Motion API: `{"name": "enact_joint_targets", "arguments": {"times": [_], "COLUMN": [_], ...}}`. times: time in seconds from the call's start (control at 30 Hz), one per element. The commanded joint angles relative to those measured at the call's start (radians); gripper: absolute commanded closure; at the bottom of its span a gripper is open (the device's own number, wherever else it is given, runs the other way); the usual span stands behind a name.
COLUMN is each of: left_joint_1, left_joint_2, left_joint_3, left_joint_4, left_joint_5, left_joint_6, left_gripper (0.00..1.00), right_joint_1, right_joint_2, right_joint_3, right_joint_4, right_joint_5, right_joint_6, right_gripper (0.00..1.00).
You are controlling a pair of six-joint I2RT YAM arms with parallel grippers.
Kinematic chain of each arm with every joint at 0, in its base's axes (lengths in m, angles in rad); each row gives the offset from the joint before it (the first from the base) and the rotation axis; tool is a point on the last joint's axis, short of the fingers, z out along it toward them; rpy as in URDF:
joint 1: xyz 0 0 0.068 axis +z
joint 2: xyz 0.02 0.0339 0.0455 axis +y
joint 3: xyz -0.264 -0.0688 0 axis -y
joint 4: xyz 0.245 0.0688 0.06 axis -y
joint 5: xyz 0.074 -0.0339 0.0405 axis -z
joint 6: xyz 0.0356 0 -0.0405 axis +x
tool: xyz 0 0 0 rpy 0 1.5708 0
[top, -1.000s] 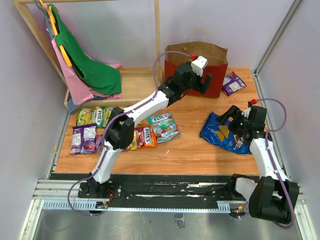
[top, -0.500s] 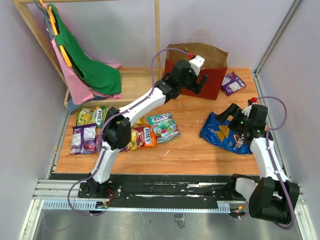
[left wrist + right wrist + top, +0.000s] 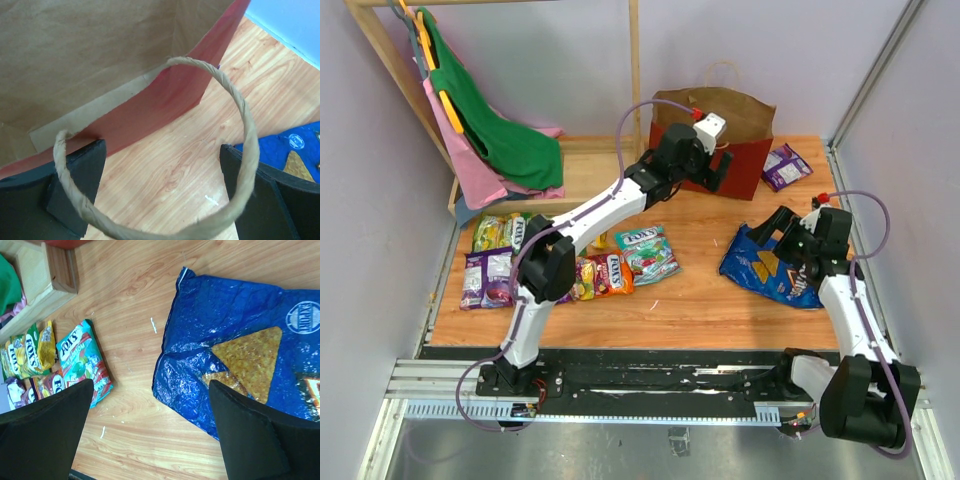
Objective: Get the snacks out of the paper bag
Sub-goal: Adjust the paper bag at the center of the board.
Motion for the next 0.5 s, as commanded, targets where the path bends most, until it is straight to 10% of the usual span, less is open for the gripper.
{"name": "enact_joint_targets", "arguments": {"times": [0.0, 0.47], "left_joint_1": [0.001, 0.002], "left_joint_2": [0.051, -0.388], "left_joint_3": [0.047, -0.614], "left_joint_4": [0.047, 0.381], "left_joint_5": [-0.043, 0.035], "left_joint_6": [-0.006, -0.093], "left_gripper": [0.0, 0.0], "right_joint_1": [0.047, 0.066], "right_joint_2": [0.022, -0.13], "right_joint_3": [0.033, 0.008], "right_joint_4": [0.029, -0.187], "right_joint_5": [-0.013, 0.041], "right_joint_6": [0.005, -0.089], "right_gripper": [0.0, 0.02]}}
